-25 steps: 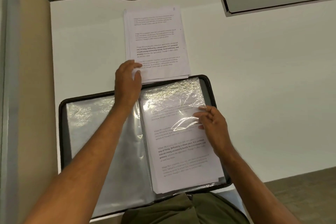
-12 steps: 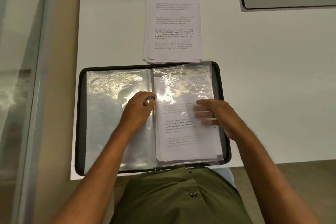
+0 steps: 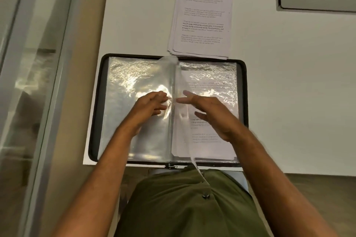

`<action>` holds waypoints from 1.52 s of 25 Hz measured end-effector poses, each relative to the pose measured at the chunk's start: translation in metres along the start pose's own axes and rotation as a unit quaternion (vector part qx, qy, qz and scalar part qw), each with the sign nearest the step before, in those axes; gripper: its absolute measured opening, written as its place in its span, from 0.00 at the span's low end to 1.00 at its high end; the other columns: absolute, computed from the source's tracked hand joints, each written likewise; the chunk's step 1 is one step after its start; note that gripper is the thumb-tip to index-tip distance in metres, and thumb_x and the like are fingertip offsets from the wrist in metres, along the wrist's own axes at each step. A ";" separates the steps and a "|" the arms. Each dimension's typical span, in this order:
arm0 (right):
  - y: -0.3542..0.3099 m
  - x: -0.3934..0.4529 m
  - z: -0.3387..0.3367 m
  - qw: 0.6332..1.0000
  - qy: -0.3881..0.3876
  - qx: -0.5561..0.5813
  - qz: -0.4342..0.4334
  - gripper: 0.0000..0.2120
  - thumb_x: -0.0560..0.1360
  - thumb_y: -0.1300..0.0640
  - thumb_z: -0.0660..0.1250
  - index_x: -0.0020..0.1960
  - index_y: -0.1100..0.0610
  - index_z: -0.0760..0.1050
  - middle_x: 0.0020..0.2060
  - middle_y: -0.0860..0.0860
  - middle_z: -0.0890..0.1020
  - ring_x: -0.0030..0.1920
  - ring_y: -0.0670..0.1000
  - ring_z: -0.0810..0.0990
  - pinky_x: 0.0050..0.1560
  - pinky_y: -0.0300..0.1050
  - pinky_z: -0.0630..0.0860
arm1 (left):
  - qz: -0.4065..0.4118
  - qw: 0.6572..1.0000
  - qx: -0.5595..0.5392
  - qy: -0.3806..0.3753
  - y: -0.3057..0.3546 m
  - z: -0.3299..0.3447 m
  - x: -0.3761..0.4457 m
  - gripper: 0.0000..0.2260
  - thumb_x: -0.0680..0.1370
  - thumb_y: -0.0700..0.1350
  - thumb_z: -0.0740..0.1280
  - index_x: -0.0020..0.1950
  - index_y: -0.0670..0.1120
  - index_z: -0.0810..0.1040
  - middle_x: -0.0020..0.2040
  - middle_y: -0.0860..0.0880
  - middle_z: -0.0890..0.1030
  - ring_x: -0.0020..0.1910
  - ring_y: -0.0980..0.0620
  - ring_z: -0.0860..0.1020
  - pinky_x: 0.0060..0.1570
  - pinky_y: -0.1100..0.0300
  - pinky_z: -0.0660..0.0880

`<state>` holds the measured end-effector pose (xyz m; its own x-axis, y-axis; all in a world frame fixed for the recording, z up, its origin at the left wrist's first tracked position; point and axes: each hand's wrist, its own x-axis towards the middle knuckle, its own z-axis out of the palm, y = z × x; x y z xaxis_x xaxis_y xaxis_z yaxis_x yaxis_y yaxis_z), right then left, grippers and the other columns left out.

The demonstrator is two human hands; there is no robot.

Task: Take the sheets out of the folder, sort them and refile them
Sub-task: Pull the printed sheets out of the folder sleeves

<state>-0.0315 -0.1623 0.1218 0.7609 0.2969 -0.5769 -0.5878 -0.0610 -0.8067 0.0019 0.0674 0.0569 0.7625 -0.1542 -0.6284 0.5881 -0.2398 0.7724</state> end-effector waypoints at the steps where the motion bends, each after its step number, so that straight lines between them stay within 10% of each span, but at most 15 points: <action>1: 0.000 0.003 0.009 1.000 -0.018 0.002 -0.006 0.19 0.76 0.34 0.67 0.63 0.40 0.83 0.79 0.39 0.67 0.78 0.43 0.64 0.77 0.54 0.62 | -0.012 1.000 -0.013 0.004 0.001 -0.001 -0.002 0.13 0.85 0.57 0.61 0.62 0.53 0.80 0.60 0.51 0.85 0.55 0.53 0.85 0.59 0.54 0.79; 14: 0.045 0.043 0.080 0.984 -0.121 -0.122 -0.036 0.25 0.80 0.40 0.69 0.76 0.35 0.70 0.82 0.37 0.56 0.81 0.41 0.56 0.82 0.57 0.58 | -0.080 0.987 -0.133 0.030 -0.033 -0.083 -0.039 0.47 0.75 0.78 0.39 0.70 0.47 0.78 0.65 0.46 0.83 0.64 0.43 0.81 0.68 0.42 0.72; 24: 0.070 0.046 0.076 0.938 -0.137 -0.313 -0.062 0.32 0.82 0.43 0.68 0.82 0.42 0.61 0.84 0.42 0.54 0.83 0.42 0.47 0.83 0.50 0.48 | -0.069 0.968 -0.017 0.240 -0.053 -0.083 -0.039 0.07 0.81 0.48 0.70 0.48 0.45 0.83 0.49 0.40 0.87 0.39 0.47 0.83 0.41 0.55 0.80; 29: 0.076 0.045 0.061 0.954 -0.078 -0.273 -0.097 0.28 0.81 0.44 0.69 0.79 0.40 0.66 0.82 0.39 0.60 0.79 0.44 0.64 0.79 0.53 0.63 | -0.075 0.947 0.070 0.305 -0.064 -0.083 -0.031 0.09 0.80 0.48 0.71 0.41 0.47 0.82 0.41 0.43 0.86 0.35 0.45 0.83 0.45 0.45 0.82; 38: 0.095 0.041 0.009 0.912 0.056 -0.371 -0.164 0.28 0.81 0.48 0.69 0.79 0.48 0.67 0.81 0.46 0.64 0.82 0.46 0.57 0.79 0.44 0.54 | -0.045 0.893 0.252 0.371 -0.053 -0.059 -0.034 0.05 0.80 0.44 0.69 0.55 0.45 0.80 0.48 0.50 0.81 0.50 0.45 0.82 0.37 0.59 0.71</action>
<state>-0.0584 -0.1476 0.0223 0.9104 0.3183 -0.2642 -0.0072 -0.6266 -0.7793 -0.0392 0.1417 0.0431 0.7965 0.5208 -0.3071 0.6030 -0.6480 0.4652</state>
